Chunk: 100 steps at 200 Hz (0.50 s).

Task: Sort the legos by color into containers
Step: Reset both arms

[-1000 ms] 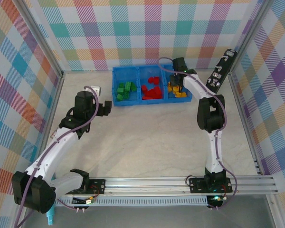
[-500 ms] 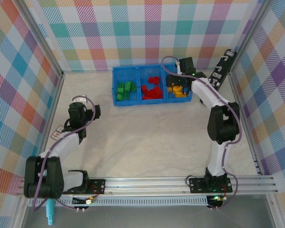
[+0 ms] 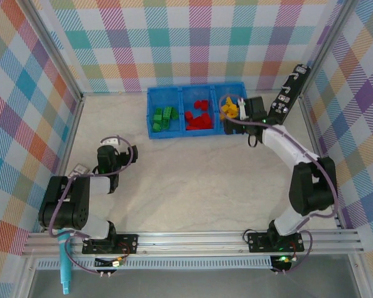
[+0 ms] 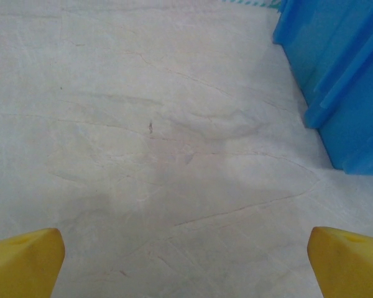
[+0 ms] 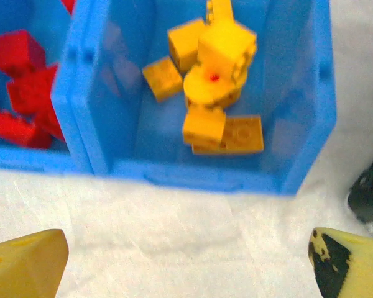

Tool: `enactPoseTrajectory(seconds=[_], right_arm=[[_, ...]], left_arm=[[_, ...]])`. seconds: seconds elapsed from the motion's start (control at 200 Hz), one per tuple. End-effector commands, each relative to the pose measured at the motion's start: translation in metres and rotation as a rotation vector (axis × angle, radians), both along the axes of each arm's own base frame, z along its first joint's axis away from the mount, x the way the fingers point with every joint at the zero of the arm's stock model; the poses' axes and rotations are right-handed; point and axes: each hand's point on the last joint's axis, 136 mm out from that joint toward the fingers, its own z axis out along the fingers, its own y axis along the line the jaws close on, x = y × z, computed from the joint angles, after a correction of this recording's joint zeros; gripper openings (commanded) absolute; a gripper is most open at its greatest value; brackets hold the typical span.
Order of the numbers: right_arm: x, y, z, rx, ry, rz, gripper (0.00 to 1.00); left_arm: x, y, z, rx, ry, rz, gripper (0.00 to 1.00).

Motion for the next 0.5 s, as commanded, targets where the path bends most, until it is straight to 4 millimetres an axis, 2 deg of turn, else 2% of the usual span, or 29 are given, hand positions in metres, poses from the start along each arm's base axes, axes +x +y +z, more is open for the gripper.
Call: enactPoseTrajectory(seconds=[0.0, 0.065, 0.105, 0.19, 0.255, 0.295, 0.4, 0.495], right_arm=[[-0.006, 0.006, 0.005, 0.026, -0.111, 0.07, 0.99], [-0.015, 0.002, -0.002, 0.028, -0.133, 0.071, 0.99], [-0.02, 0.0, -0.005, 0.035, -0.157, 0.066, 0.99], [-0.029, -0.001, 0.0, 0.042, -0.292, 0.103, 0.99], [-0.036, -0.004, 0.006, 0.044, -0.393, 0.104, 0.99], [-0.038, -0.009, 0.008, 0.045, -0.43, 0.089, 0.99], [-0.043, -0.026, -0.006, 0.053, -0.445, 0.061, 0.99], [-0.043, -0.044, -0.007, 0.032, -0.463, 0.039, 0.99]], left_arm=[[0.008, 0.0, 0.009, -0.015, -0.118, -0.009, 1.0], [0.011, -0.001, 0.007, -0.011, -0.072, -0.01, 1.0], [0.014, -0.01, 0.006, -0.005, -0.071, -0.06, 1.0], [0.017, -0.02, 0.004, 0.032, -0.038, -0.097, 1.0], [0.017, -0.021, 0.003, 0.035, -0.035, -0.097, 1.0], [0.016, -0.02, 0.003, 0.036, -0.034, -0.095, 1.0], [0.016, -0.02, 0.003, 0.035, -0.036, -0.096, 1.0], [0.016, -0.021, 0.004, 0.034, -0.037, -0.097, 1.0]])
